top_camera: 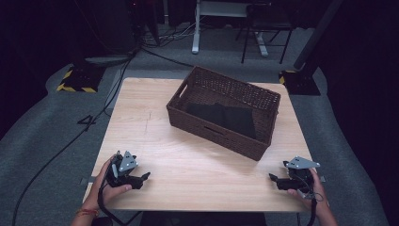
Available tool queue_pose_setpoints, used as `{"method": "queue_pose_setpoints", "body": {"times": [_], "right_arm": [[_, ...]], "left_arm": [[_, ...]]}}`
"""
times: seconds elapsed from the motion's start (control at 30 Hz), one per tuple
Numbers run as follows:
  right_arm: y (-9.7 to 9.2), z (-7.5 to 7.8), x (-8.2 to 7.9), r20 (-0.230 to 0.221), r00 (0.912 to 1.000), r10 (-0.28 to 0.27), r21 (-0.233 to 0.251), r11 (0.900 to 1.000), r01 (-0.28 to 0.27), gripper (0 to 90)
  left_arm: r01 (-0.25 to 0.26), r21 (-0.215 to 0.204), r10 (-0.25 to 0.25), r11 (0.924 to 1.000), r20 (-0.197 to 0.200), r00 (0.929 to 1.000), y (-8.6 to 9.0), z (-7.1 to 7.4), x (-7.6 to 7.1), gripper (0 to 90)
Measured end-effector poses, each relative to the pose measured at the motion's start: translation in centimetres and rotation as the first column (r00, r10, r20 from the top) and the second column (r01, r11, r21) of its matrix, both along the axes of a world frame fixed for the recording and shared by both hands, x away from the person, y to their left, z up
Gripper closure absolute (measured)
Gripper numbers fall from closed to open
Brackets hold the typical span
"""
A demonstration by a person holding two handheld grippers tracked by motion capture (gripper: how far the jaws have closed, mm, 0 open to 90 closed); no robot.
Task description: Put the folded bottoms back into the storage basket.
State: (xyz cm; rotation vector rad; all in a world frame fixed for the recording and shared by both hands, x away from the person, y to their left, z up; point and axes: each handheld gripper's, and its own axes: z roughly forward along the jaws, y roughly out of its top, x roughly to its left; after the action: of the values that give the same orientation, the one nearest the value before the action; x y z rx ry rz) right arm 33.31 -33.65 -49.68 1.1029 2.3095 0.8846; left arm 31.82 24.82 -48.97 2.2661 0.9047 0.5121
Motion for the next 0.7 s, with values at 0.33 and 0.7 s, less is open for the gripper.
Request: {"method": "queue_pose_setpoints", "body": {"times": [0.33,0.7], "right_arm": [[-1.6,-0.8,0.2,-0.024,0.9991,-0.036,0.103,0.9939,0.038,15.3],[-1.5,-0.8,0.3,-0.023,0.9990,-0.039,0.102,0.9939,0.041,15.3]], "left_arm": [[-0.034,-0.078,0.030,0.9964,-0.052,0.9982,0.9,-1.5,0.0,17.6],[-0.053,-0.094,0.046,0.9942,-0.081,0.9957,1.3,-1.5,0.1,16.1]]}}
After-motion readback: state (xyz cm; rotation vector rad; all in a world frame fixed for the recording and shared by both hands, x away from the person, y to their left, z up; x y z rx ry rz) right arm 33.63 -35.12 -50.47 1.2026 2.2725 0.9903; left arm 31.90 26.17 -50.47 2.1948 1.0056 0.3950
